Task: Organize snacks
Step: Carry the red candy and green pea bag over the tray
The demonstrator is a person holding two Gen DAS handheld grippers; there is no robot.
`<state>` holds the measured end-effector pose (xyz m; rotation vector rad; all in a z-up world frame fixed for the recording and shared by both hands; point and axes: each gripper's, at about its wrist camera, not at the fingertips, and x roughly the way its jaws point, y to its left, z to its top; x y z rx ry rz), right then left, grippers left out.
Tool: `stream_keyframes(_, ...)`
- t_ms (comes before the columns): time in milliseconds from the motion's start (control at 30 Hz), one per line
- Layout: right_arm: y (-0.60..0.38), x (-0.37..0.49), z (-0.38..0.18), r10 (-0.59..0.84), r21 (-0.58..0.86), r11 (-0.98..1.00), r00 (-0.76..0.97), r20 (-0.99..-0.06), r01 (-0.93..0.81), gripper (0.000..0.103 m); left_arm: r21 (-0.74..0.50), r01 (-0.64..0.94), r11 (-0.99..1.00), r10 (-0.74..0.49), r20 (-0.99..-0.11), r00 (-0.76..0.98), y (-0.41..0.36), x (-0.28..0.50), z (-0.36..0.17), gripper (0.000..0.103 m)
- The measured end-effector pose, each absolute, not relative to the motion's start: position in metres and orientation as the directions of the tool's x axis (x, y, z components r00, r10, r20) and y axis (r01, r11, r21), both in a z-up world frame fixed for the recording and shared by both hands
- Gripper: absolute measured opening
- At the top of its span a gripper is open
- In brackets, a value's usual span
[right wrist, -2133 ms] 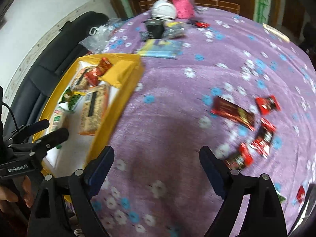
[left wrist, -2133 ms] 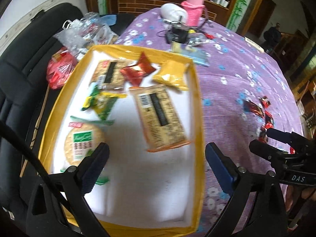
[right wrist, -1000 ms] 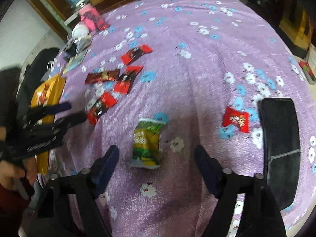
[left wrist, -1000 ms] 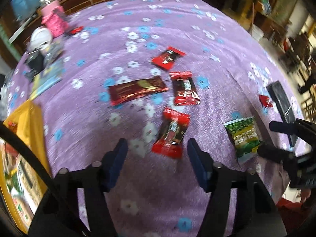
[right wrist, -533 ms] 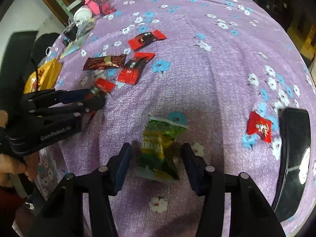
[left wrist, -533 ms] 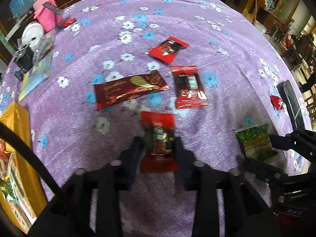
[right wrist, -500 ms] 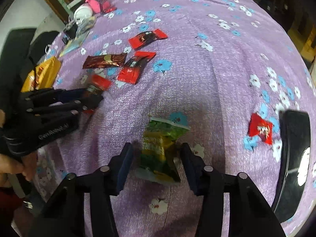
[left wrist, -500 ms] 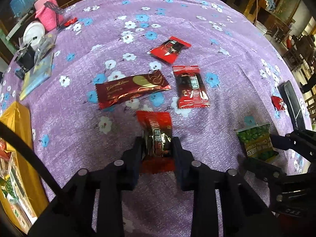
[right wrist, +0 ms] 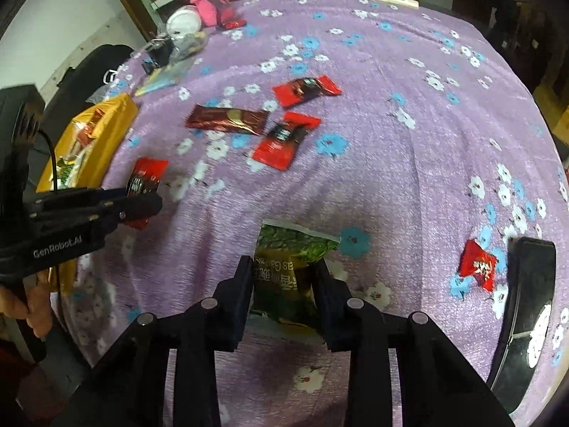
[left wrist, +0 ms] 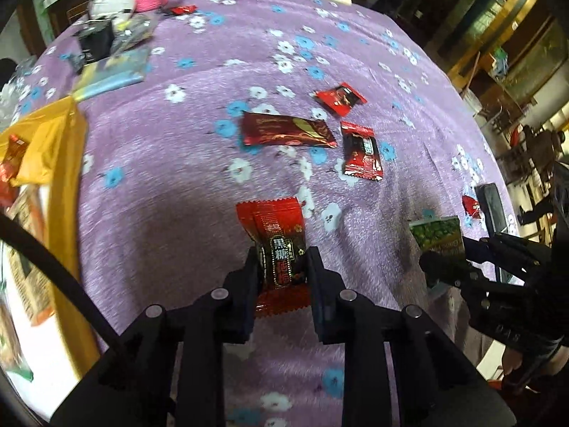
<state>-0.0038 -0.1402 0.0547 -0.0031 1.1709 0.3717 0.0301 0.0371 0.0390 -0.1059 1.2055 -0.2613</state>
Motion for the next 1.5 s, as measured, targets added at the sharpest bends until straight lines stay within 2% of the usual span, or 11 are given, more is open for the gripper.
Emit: stream_keyframes(1500, -0.051, -0.004, 0.074, 0.414, 0.228, 0.824, 0.277, -0.867, -0.518, 0.032, -0.099, -0.009, 0.995, -0.084, -0.889, 0.45, 0.104, -0.007, 0.073, 0.027)
